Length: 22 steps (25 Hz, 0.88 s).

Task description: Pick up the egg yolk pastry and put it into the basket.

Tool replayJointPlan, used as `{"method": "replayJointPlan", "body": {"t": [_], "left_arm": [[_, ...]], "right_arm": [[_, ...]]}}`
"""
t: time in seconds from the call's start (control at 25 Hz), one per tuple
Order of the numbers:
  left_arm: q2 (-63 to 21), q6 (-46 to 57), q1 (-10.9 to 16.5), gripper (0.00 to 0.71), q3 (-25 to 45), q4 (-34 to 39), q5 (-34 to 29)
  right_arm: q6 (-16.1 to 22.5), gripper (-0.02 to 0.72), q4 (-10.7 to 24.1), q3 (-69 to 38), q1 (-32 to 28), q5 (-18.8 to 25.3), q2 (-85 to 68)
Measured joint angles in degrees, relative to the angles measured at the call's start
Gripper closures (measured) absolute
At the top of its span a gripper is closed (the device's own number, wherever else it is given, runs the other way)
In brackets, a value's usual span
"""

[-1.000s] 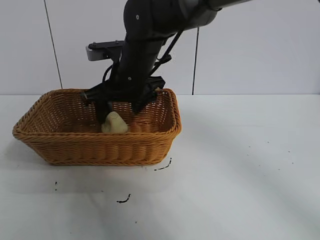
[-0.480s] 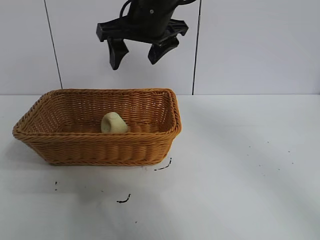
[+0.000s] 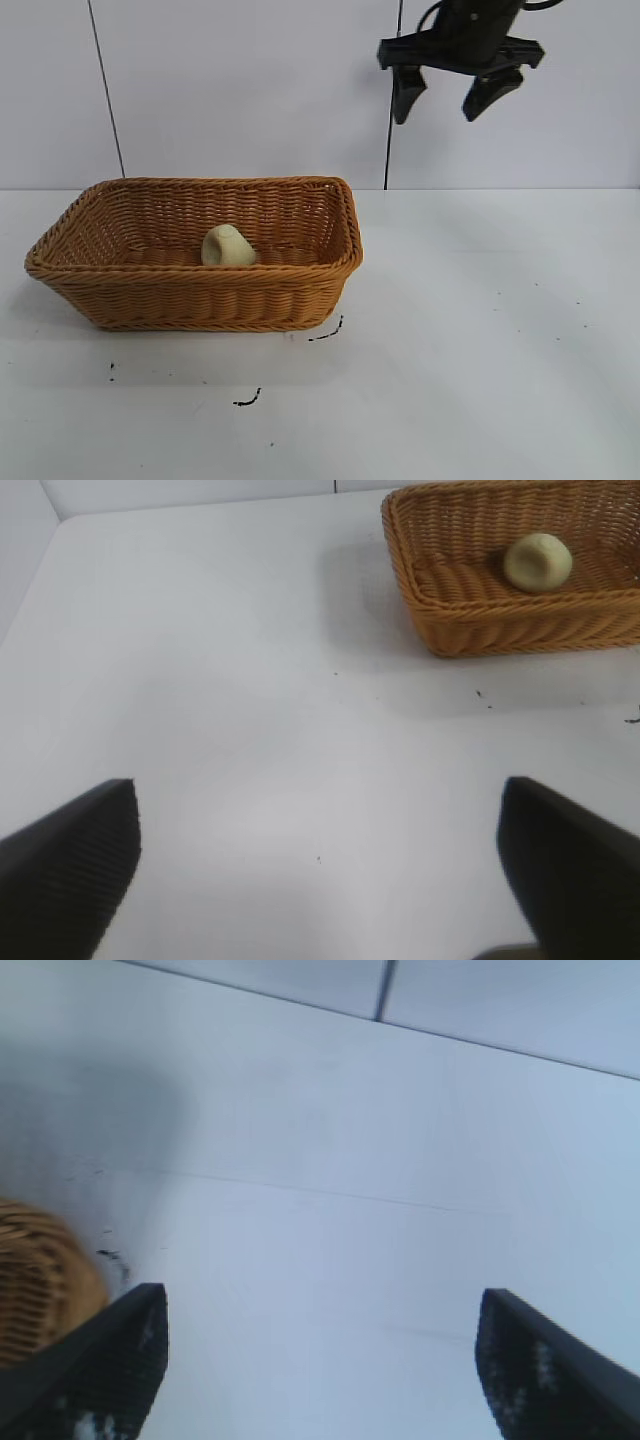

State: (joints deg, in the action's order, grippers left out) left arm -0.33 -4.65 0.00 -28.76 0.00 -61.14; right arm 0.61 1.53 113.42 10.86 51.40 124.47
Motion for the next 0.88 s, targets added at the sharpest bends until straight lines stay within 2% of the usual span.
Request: {"method": "replayJointPlan", "body": {"t": [0.32, 0.52, 0.68, 0.88], "left_arm": [[0.0, 0.0, 0.0, 0.014, 0.0, 0.0, 0.0], [0.0, 0.0, 0.0, 0.014, 0.0, 0.0, 0.0], [0.0, 0.0, 0.0, 0.014, 0.0, 0.0, 0.0], [0.0, 0.0, 0.0, 0.014, 0.0, 0.0, 0.0]], "right_arm": [[0.0, 0.1, 0.2, 0.0, -8.1, 4.7, 0.0], [0.0, 0.1, 0.5, 0.0, -8.6, 10.2, 0.0], [0.0, 0.1, 1.9, 0.0, -8.6, 16.7, 0.0], [0.9, 0.1, 2.0, -1.7, -8.6, 18.0, -1.7]]}}
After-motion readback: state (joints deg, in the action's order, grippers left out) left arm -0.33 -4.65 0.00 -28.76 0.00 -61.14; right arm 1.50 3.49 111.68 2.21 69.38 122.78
